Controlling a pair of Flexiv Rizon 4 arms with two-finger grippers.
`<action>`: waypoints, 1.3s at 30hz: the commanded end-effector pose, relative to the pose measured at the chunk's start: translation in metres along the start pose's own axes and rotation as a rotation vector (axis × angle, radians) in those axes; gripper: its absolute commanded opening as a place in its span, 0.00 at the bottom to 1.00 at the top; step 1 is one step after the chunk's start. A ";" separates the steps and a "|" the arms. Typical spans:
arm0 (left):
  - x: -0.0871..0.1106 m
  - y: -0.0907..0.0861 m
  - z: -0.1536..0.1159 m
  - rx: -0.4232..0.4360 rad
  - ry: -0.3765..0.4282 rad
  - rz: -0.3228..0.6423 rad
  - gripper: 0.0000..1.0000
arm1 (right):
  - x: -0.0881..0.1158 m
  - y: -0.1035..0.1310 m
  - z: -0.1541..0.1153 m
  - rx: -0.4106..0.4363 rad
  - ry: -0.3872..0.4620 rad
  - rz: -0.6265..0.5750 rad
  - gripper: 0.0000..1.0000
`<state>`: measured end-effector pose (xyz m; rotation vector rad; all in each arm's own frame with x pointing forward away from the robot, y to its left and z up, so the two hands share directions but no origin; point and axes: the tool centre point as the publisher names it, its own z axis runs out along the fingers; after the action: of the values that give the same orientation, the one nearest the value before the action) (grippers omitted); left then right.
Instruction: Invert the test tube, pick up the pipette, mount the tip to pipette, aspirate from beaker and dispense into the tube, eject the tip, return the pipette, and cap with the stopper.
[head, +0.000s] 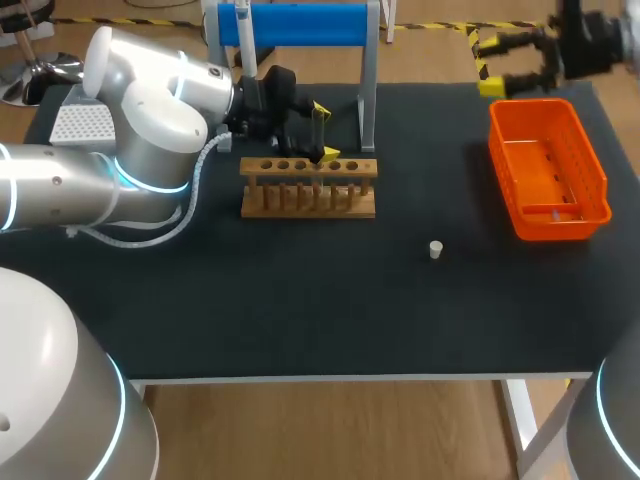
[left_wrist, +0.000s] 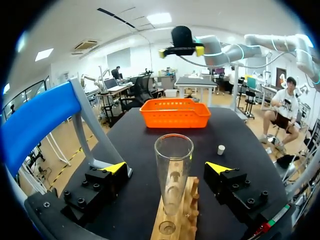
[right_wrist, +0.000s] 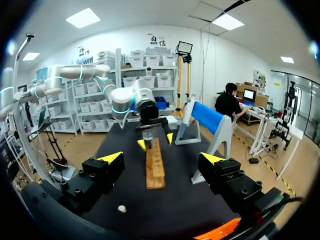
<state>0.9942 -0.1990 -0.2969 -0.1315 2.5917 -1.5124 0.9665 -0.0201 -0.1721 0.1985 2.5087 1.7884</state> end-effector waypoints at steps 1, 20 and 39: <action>0.001 0.001 0.000 0.004 -0.002 0.002 1.00 | 0.072 -0.018 -0.021 -0.019 -0.072 0.015 1.00; 0.001 0.001 0.000 0.004 -0.002 0.002 1.00 | 0.120 -0.044 -0.016 -0.011 -0.041 0.086 1.00; 0.001 0.001 0.000 0.004 -0.002 0.002 1.00 | 0.131 -0.051 -0.015 0.006 -0.046 0.086 1.00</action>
<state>0.9942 -0.1989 -0.2969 -0.1317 2.5916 -1.5123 0.8403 -0.0322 -0.2093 0.3374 2.5186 1.7980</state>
